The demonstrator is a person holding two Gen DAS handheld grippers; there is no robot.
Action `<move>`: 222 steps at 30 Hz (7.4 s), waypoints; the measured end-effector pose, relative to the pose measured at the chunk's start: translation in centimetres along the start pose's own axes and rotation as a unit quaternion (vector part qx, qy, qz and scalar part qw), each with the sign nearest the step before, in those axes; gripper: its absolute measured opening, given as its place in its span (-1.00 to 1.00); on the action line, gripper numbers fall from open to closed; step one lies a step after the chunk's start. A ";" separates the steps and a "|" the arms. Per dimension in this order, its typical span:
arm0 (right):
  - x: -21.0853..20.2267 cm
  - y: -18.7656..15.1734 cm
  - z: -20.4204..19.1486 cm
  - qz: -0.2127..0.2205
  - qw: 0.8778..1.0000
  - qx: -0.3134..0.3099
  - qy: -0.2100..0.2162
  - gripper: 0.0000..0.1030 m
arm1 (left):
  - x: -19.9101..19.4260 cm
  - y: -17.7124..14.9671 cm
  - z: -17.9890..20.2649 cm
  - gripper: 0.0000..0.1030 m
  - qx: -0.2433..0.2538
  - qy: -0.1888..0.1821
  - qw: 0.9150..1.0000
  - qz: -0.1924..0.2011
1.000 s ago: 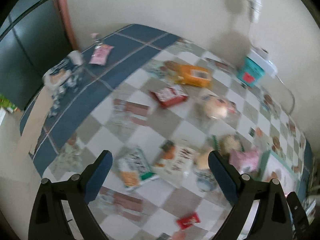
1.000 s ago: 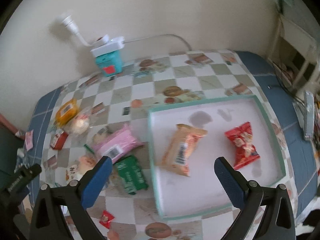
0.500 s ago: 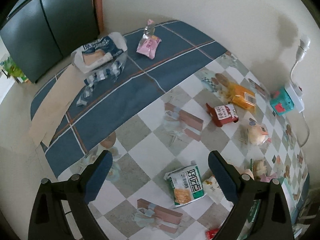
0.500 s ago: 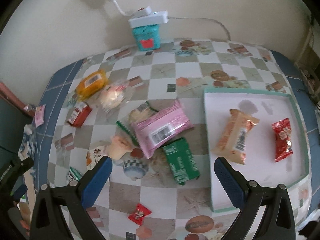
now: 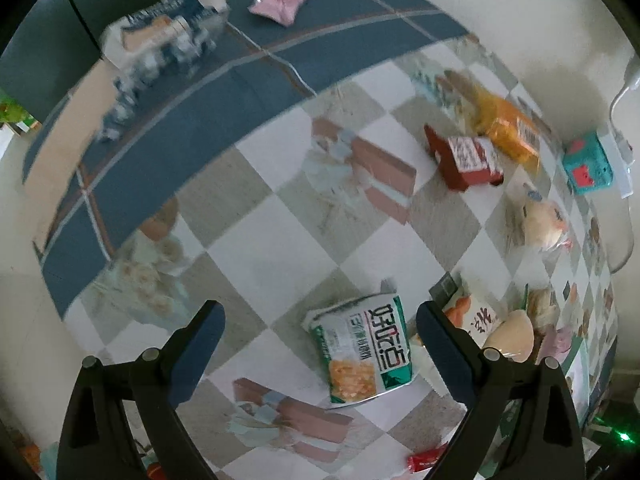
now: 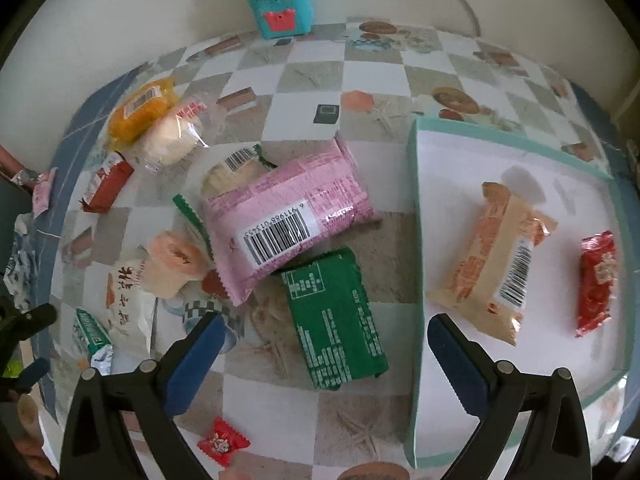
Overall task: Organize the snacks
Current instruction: 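Move the left tool to the white-green cracker bag and the right tool to the green pack, then grasp the cracker bag with the left tool while the right tool grasps the green biscuit pack, then carry both packs over the white tray and open both tools, then withdraw both tools from the tray toward the remaining snacks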
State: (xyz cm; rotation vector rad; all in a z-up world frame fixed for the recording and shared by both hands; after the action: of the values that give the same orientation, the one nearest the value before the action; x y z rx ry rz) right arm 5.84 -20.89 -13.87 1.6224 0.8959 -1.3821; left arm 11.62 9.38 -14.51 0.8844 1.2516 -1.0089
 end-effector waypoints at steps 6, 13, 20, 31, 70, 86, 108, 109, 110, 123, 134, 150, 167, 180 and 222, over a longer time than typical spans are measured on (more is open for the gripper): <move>0.1 0.6 0.5 0.012 1.000 -0.002 -0.008 0.68 | 3.0 -0.7 1.1 0.87 0.017 0.008 0.999 -0.037; -0.6 1.0 0.3 0.017 1.000 -0.009 -0.001 0.56 | 4.0 -0.9 1.1 0.87 0.016 0.012 0.999 -0.045; -1.3 1.0 -1.6 0.025 0.999 -0.034 0.023 0.56 | 4.1 -1.0 1.2 0.87 0.015 0.010 0.999 -0.046; 0.9 0.8 -0.5 0.000 0.999 -0.033 0.004 0.19 | 4.4 -1.1 1.0 0.64 0.016 0.004 0.998 -0.053; -1.0 -5.0 -1.3 -0.008 0.999 -0.053 -0.001 -0.16 | -0.8 -2.4 3.8 0.14 0.046 0.039 0.998 0.035; -5.5 -4.8 2.3 0.035 0.999 -0.004 0.017 -0.16 | -3.7 -7.7 10.7 0.14 0.140 0.047 0.986 0.073; -8.1 -5.8 24.0 0.058 0.960 0.269 -0.050 -0.16 | -3.8 -17.5 23.7 0.15 0.327 0.028 0.940 0.095; -8.1 -6.1 24.8 0.058 0.957 0.279 -0.055 -0.16 | -3.6 -17.9 24.3 0.15 0.334 0.027 0.937 0.094; -8.2 -6.3 25.4 0.057 0.954 0.287 -0.058 -0.16 | -3.5 -18.3 24.8 0.15 0.341 0.025 0.935 0.093; -8.8 -7.8 30.1 0.059 0.938 0.330 -0.084 -0.15 | -2.7 -24.2 30.5 0.15 0.429 0.005 0.898 0.101; -6.6 -7.7 29.2 0.023 0.946 0.313 -0.079 -0.15 | -1.3 -25.3 31.3 0.16 0.448 0.012 0.889 0.096; -7.1 -7.5 29.1 0.024 0.946 0.309 -0.094 0.25 | -1.9 -24.1 30.6 0.44 0.426 -0.001 0.900 0.090; -6.9 -5.4 22.7 0.029 0.972 0.212 -0.102 0.90 | -2.9 -14.6 22.4 0.86 0.266 0.065 0.957 0.094; -6.7 -4.4 15.0 0.039 0.987 0.116 -0.101 1.00 | -4.0 -8.3 14.6 0.86 0.177 0.069 0.978 0.087; -4.1 -9.6 3.5 0.004 0.997 0.010 -0.074 1.00 | 0.8 -11.6 7.4 0.87 0.203 0.017 0.979 -0.021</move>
State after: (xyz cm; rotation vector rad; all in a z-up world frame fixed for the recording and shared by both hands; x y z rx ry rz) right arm -4.85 -20.05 -11.33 1.5147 0.7900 -1.4896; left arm 3.06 -1.41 -14.29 1.1962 1.1133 -1.3142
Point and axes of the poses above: each gripper's, at about its wrist camera, not at the fingertips, and x roughly the way its jaws point, z to its right, y to its top, the point moved 8 cm from there along x, roughly the way its jaws point, and after that the axes turned 9 degrees about -z, right-handed, at the moved point
